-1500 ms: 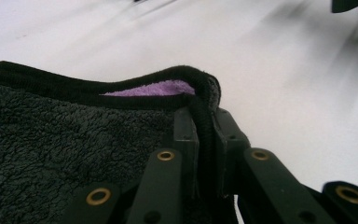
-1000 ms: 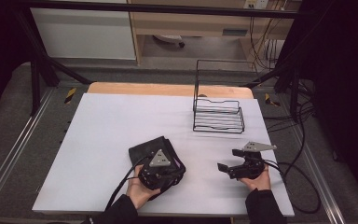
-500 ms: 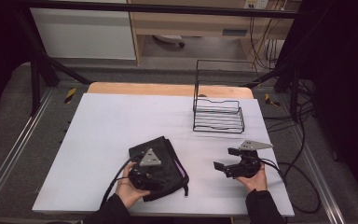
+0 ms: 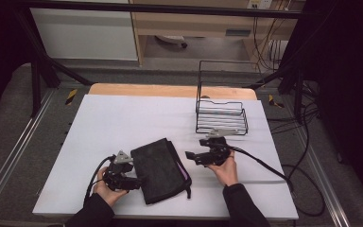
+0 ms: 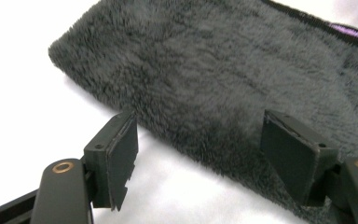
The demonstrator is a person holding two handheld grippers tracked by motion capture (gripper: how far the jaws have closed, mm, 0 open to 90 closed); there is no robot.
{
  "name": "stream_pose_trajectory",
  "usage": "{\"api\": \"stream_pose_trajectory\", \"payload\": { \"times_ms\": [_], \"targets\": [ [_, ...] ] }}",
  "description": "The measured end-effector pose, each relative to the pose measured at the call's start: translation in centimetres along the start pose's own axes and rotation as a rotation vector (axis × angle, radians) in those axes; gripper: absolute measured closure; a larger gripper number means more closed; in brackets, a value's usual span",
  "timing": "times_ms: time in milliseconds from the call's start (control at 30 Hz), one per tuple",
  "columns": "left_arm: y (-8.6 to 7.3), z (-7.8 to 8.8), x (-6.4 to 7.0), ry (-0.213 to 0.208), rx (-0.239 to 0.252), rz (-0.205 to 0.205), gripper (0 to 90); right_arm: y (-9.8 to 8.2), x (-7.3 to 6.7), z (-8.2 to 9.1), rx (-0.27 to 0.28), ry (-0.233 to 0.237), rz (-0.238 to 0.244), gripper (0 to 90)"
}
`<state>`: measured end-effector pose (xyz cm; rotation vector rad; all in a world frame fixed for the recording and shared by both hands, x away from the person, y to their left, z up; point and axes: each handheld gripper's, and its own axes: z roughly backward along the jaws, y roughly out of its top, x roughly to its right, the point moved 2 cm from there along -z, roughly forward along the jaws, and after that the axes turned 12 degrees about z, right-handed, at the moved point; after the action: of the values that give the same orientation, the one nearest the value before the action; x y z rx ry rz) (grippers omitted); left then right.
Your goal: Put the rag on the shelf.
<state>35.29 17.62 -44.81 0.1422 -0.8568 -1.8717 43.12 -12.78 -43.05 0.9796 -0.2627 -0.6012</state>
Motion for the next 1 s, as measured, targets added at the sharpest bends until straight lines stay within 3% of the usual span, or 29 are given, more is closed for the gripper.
{"api": "stream_pose_trajectory", "payload": {
  "times_ms": [267, 500, 633, 800, 1000],
  "targets": [
    [-0.8, -0.3, 0.2, -0.019, -0.012, 0.003, 34.3, 2.1, -0.6, -6.0, -0.053, 0.016, -0.005, 27.8],
    [-1.1, -0.3, 0.2, -0.058, -0.029, 0.033, 46.5, 1.9, -0.5, -9.5, -0.128, 0.039, 0.016, 41.1],
    [-1.2, -0.4, 0.2, -0.069, -0.036, 0.049, 50.8, 1.8, -0.5, -9.7, -0.131, 0.081, 0.003, 52.8],
    [-1.2, -0.5, 0.4, -0.077, -0.047, 0.06, 58.4, 1.8, -0.9, -9.4, -0.135, 0.092, -0.012, 72.4],
    [-0.9, -0.4, 0.7, -0.084, -0.066, 0.044, 72.0, 1.8, -1.3, -8.8, -0.12, 0.056, 0.004, 77.7]
  ]
}}
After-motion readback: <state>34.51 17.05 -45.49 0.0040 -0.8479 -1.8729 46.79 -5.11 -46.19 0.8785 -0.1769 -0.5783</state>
